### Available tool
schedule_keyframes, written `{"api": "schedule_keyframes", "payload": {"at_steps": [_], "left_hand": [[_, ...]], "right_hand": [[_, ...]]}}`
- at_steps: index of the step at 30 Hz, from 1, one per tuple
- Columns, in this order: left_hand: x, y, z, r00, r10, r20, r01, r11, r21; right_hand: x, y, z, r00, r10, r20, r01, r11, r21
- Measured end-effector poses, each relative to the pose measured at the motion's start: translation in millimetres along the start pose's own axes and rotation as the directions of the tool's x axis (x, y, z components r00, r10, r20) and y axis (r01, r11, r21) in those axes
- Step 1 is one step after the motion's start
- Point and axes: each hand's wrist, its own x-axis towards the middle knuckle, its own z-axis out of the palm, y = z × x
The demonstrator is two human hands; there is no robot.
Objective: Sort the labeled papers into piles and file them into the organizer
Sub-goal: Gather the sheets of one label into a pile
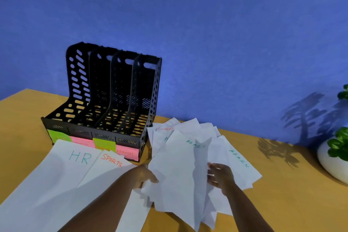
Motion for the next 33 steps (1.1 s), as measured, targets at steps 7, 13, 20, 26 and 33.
{"api": "schedule_keyframes", "payload": {"at_steps": [7,13,20,26,33], "left_hand": [[2,-5,3,0.998,0.053,-0.022,-0.055,0.991,-0.121],[12,-6,7,0.978,0.031,-0.207,-0.059,0.990,-0.130],[12,-9,8,0.965,-0.048,-0.257,0.015,0.992,-0.127],[8,-11,9,0.974,-0.040,-0.221,0.014,0.993,-0.119],[1,-9,16,0.949,-0.021,-0.314,0.025,1.000,0.009]], "right_hand": [[0,3,2,0.988,-0.153,-0.025,0.138,0.942,-0.307],[3,0,0,0.990,-0.108,0.091,0.133,0.933,-0.334],[24,7,-57,0.859,-0.056,-0.509,-0.150,0.923,-0.353],[45,10,-72,0.898,-0.030,-0.438,-0.114,0.948,-0.297],[30,-1,-68,0.774,-0.105,-0.625,-0.013,0.983,-0.181]]}}
